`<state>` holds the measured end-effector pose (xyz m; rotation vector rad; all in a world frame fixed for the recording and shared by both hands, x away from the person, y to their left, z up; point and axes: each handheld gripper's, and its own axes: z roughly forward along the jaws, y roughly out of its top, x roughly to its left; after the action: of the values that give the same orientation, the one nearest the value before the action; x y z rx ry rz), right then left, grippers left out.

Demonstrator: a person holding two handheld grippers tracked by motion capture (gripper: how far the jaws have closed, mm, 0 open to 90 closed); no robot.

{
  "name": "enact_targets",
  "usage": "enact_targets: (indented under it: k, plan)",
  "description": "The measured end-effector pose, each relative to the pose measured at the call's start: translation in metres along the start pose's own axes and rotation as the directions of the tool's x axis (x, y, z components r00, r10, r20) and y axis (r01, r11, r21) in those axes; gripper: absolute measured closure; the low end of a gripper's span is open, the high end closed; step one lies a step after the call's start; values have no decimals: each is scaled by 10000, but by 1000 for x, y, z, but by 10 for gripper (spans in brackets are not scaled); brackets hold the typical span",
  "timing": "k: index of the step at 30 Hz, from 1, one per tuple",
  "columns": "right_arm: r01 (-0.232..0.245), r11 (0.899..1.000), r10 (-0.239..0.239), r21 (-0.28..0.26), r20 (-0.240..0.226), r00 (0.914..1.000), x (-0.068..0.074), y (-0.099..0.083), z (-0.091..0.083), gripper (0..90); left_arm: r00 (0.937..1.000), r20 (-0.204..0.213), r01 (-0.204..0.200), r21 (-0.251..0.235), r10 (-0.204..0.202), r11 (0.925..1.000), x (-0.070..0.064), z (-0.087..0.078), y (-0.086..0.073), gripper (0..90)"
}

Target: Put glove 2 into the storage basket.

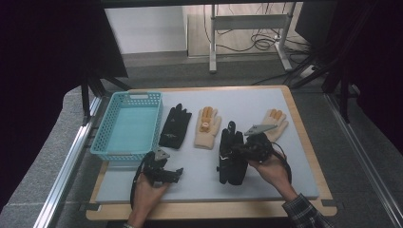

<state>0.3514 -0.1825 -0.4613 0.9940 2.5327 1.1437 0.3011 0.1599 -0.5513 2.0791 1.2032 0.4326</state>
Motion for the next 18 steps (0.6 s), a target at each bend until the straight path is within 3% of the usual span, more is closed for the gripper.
enact_targets:
  k: [6, 12, 18]
  plan:
    - [-240, 9995, 242, 190, -89, 9997, 6, -24, 14, 803, 10000, 0, -50, 46, 50, 10000, 0, 0, 0, 36]
    - [-297, 9992, 303, 277, -221, 9993, 9, -32, 28, 792, 10000, 2, -44, 47, 44, 10000, 0, 0, 0, 36]
    - [12, 9999, -11, 103, -58, 10000, 6, -31, 26, 605, 10000, 3, -42, 46, 42, 10000, 0, 0, 0, 36]
